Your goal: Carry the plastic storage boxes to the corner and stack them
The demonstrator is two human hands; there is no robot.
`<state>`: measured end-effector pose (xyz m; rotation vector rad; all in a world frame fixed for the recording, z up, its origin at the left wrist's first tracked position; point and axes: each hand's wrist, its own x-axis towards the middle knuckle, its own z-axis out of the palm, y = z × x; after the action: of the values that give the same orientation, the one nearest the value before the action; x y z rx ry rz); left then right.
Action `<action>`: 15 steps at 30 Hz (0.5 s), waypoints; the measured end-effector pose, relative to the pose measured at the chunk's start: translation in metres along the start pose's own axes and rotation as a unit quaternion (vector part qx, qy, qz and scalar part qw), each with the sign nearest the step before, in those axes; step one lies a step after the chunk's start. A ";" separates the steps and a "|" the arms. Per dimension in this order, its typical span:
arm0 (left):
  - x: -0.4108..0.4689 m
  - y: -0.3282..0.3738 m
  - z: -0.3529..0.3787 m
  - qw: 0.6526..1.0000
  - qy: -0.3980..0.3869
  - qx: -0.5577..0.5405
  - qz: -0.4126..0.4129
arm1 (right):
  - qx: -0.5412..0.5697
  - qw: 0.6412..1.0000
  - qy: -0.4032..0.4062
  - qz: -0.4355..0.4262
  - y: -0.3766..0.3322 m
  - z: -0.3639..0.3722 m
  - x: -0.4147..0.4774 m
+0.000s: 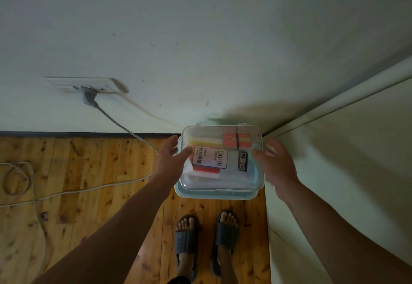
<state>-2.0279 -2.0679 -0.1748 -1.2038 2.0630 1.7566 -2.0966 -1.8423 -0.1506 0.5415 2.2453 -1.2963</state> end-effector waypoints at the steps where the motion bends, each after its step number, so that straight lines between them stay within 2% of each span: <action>1: -0.002 0.003 -0.003 1.000 0.000 0.009 0.009 | 0.002 1.000 0.003 -0.003 -0.002 -0.001 -0.003; 6: -0.011 0.019 -0.015 0.997 0.000 0.061 0.037 | 0.008 1.000 0.010 -0.021 -0.013 0.000 -0.019; 15: -0.034 0.065 -0.039 0.990 -0.016 0.080 0.113 | 0.036 0.998 -0.001 -0.046 -0.051 0.003 -0.048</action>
<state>-2.0346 -2.0880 -0.0949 -0.9240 2.3490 1.6468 -2.0857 -1.8728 -0.0888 0.4659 2.2523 -1.4285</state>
